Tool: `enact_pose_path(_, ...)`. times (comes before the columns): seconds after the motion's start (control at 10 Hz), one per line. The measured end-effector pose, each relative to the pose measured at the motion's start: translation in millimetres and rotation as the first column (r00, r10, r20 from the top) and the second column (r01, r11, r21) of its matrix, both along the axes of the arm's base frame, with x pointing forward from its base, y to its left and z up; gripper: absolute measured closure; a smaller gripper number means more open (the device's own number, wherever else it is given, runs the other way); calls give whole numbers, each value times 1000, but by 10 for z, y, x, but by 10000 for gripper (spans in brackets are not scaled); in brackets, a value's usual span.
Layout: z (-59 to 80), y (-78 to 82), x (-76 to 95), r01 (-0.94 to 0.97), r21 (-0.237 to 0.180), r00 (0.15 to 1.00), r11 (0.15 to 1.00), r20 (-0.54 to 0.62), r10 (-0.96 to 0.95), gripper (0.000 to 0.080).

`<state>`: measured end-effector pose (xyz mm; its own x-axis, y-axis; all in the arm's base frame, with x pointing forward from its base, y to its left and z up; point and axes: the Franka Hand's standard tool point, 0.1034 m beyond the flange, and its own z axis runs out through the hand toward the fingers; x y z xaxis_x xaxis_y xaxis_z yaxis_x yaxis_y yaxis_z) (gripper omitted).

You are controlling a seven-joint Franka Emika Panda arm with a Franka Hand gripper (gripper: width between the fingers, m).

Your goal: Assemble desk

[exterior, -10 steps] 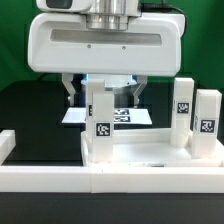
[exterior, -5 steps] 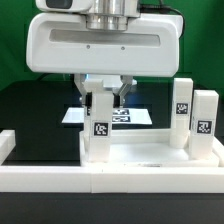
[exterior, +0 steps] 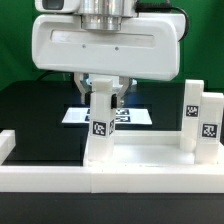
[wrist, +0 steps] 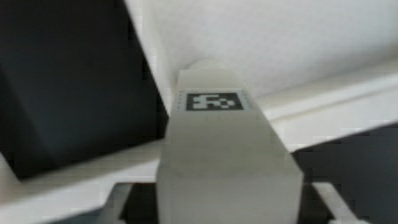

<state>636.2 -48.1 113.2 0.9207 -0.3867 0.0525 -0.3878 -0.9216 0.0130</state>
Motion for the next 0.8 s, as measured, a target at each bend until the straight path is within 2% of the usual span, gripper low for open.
enact_pose_path(0.2, -1, 9, 4, 206, 15, 978, 978, 9, -206, 508)
enact_pose_path(0.3, -2, 11, 7, 352, 25, 936, 936, 15, -352, 508)
enact_pose_path(0.6, -1, 0, 7, 493, 33, 870, 870, 16, -493, 508)
enact_pose_path(0.8, -2, -8, 6, 644, 47, 764, 764, 16, -645, 508)
